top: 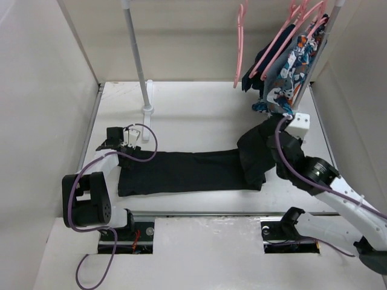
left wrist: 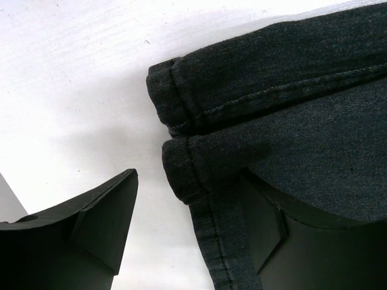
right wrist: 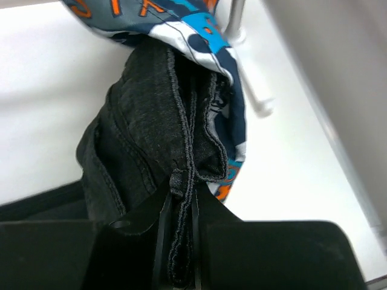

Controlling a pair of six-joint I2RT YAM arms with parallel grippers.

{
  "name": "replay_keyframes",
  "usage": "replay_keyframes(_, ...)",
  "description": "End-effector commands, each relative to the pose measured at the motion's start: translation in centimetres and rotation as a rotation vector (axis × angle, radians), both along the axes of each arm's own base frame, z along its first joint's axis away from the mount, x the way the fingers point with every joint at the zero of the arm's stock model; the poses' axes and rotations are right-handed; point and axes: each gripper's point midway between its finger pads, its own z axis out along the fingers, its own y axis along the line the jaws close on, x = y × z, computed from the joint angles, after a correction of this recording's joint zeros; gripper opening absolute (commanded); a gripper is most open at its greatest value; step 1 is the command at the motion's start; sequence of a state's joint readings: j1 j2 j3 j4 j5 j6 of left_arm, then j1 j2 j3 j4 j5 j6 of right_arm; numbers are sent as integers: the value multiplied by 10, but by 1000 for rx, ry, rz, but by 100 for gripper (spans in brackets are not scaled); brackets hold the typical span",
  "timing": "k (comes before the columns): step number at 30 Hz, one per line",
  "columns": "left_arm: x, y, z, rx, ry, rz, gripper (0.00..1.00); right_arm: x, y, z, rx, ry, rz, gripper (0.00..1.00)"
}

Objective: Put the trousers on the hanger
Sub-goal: Fold the trousers at the center of the board.

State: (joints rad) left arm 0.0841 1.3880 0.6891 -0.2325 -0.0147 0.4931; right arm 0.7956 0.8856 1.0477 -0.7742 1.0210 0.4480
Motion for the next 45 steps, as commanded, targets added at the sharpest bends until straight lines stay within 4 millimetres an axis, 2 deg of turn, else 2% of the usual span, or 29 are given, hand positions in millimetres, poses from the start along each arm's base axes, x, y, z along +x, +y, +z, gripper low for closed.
replay_keyframes(1,-21,11,-16,61,85,11,64,-9,20,-34,179,69,92,0)
replay_keyframes(3,-22,11,-18,60,95,11,65,-20,25,-58,270,125,82,4)
replay_keyframes(4,-22,11,-18,60,95,11,65,-29,31,-82,322,195,74,5)
replay_keyframes(6,-22,11,-18,60,95,11,67,-37,40,-105,354,269,90,5)
replay_keyframes(8,-21,11,-18,64,96,3,67,-47,51,-131,389,356,113,13)
replay_keyframes(11,-22,13,-18,73,97,7,68,-55,58,-150,428,420,99,13)
replay_keyframes(14,-22,13,-18,77,89,-1,68,-55,70,-150,420,414,150,0)
replay_keyframes(17,-25,13,-20,77,98,-2,68,-47,81,-128,353,358,214,0)
replay_keyframes(18,-25,13,-20,77,98,-2,68,-40,82,-115,319,311,212,0)
replay_keyframes(19,-25,13,-20,77,98,-2,68,-31,88,-87,320,260,226,0)
replay_keyframes(21,-27,13,-19,67,99,3,68,-15,98,-65,200,221,256,0)
replay_keyframes(22,-30,14,-20,57,107,9,68,-9,118,-32,204,166,308,0)
replay_keyframes(24,-28,14,-18,45,94,13,66,2,151,-17,88,144,380,0)
replay_keyframes(25,-32,16,-18,43,108,21,64,-2,172,-3,48,108,426,0)
replay_keyframes(26,-31,17,-16,49,98,12,62,1,193,30,75,45,452,0)
replay_keyframes(27,-34,17,-17,39,109,8,55,5,213,27,2,42,462,0)
replay_keyframes(28,-34,17,-17,39,109,8,52,3,231,37,2,25,497,0)
replay_keyframes(29,-38,16,-20,37,121,8,48,-3,254,59,29,-17,549,0)
replay_keyframes(30,-35,16,-20,35,110,-4,44,1,279,64,2,-56,590,0)
replay_keyframes(32,-36,14,-22,25,109,-9,34,-3,314,70,21,-100,670,0)
replay_keyframes(33,-36,10,-25,7,115,-17,31,-1,331,81,71,-146,694,0)
replay_keyframes(35,-36,4,-28,-24,120,-32,25,3,362,68,52,-139,752,0)
replay_keyframes(36,-36,4,-28,-24,120,-32,24,5,373,77,68,-157,769,0)
replay_keyframes(37,-36,2,-28,-38,118,-38,21,9,391,62,32,-141,789,0)
replay_keyframes(39,-35,0,-28,-49,116,-44,18,9,412,59,29,-138,834,0)
replay_keyframes(40,-35,0,-28,-45,117,-52,18,10,423,76,67,-175,857,0)
replay_keyframes(41,-35,-2,-28,-51,116,-68,17,6,439,67,41,-173,900,0)
replay_keyframes(43,-36,-4,-26,-59,113,-72,17,3,459,80,82,-205,960,0)
replay_keyframes(45,-34,-3,-22,-53,106,-81,19,7,475,60,52,-184,975,0)
